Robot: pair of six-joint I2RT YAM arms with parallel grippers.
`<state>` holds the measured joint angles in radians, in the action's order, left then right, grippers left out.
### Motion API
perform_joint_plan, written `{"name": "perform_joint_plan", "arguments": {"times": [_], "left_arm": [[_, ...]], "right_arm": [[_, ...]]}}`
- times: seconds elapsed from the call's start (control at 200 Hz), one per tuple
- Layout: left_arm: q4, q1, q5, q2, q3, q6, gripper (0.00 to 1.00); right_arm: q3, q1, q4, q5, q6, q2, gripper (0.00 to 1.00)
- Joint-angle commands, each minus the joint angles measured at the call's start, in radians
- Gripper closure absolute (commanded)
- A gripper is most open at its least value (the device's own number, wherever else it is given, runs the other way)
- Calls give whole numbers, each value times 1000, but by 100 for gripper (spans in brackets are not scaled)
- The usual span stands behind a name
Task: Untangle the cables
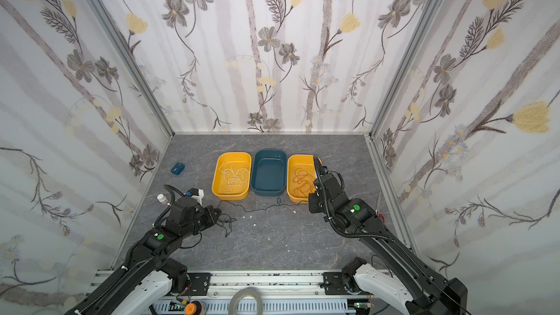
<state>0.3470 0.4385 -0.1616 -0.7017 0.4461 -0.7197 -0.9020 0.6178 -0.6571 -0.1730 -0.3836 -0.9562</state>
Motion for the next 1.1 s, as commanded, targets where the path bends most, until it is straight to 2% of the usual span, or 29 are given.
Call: {"name": "perform_joint_plan", "arguments": {"times": [0.0, 0.14, 0.33, 0.52, 0.804, 1.004, 1.094], "left_arm": [[8, 0, 14, -22, 36, 41, 100], [85, -9, 119, -5, 73, 53, 100], [165, -49, 251, 9, 91, -2, 100], [191, -102, 292, 51, 84, -20, 100], [166, -137, 250, 33, 98, -13, 100], [27, -127, 48, -97, 172, 33, 100], [-9, -83, 24, -190, 242, 58, 100]], "right_arm": [[-50, -1, 25, 80, 19, 9, 100], [-101, -50, 14, 66, 44, 23, 100], [-112, -163, 13, 44, 33, 45, 100], [-114, -266, 13, 45, 19, 68, 100], [-111, -320, 29, 117, 24, 59, 100], [-115, -320, 140, 335, 38, 6, 100], [-125, -317, 194, 382, 20, -49, 100]]}}
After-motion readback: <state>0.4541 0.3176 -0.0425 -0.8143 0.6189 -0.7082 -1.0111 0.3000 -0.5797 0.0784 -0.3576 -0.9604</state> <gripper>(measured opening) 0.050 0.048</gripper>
